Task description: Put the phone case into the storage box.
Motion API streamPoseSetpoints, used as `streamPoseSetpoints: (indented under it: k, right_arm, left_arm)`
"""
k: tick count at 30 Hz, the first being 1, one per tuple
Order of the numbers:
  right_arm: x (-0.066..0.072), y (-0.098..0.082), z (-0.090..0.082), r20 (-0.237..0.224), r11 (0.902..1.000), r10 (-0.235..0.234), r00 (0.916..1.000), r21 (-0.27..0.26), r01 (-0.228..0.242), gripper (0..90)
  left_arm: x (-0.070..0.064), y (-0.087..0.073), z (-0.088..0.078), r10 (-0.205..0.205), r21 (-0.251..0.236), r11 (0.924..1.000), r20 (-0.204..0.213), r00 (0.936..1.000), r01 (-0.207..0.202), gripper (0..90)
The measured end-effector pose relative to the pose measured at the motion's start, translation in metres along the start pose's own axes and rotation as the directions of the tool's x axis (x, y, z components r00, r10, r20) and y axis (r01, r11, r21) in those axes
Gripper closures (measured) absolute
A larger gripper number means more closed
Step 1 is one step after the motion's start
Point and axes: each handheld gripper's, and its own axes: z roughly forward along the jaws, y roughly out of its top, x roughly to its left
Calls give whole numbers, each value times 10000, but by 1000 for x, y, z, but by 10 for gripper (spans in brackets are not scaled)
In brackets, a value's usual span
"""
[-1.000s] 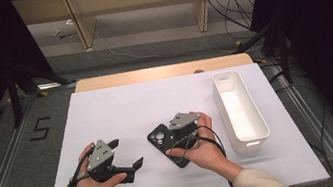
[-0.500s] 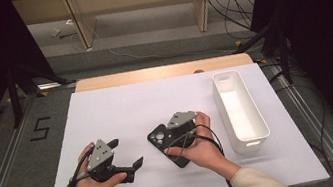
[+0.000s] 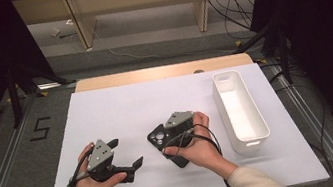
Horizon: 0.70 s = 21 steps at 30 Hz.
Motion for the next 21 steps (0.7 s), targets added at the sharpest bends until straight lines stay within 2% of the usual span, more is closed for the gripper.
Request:
streamPoseSetpoints:
  k: [4,13,21]
  right_arm:
    - [1,1,2,142,9999,64,9999,145,-66,58]
    - [2,3,9,157,9961,187,9997,858,-200,30]
    - [2,4,18,123,9854,403,9991,1649,-418,17]
  left_arm:
    - [0,0,0,-12,-31,10000,-21,10000,12,0]
    - [1,0,-1,-12,-29,10000,-46,10000,12,0]
    - [1,0,-1,-23,-37,10000,-55,10000,23,0]
